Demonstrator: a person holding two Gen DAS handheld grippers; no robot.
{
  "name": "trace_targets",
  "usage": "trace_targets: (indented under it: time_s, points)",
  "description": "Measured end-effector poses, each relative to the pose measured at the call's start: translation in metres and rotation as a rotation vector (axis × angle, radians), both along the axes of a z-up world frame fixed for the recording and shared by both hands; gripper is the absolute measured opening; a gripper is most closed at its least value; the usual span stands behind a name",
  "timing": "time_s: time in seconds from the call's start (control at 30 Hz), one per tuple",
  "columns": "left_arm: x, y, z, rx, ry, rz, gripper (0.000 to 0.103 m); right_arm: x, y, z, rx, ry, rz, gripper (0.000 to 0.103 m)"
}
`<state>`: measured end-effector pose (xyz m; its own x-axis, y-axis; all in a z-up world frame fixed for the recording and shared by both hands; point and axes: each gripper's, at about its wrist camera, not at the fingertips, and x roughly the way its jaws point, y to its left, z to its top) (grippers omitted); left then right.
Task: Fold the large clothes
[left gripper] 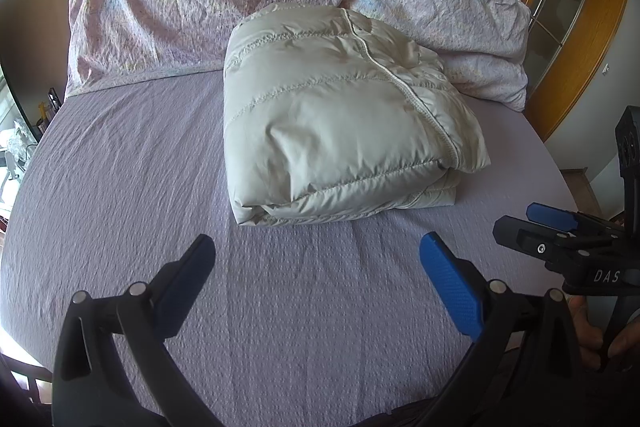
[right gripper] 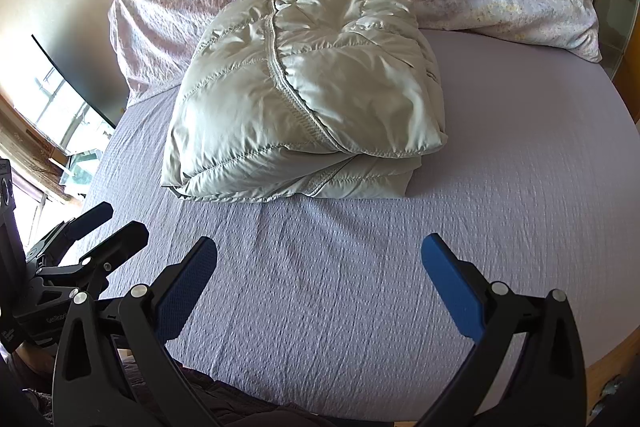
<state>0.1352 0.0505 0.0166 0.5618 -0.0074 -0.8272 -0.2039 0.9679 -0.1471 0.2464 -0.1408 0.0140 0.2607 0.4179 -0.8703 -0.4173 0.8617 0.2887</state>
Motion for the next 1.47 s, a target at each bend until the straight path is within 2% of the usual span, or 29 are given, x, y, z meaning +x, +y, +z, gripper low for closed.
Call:
trace_targets:
  time_s: [1.47]
  points:
    - [-0.0029,-0.0028,-0.002,-0.002,0.004,0.001,0.101,-0.0001,-0.0008,0.0007,0.0,0.004,0.003,0.102]
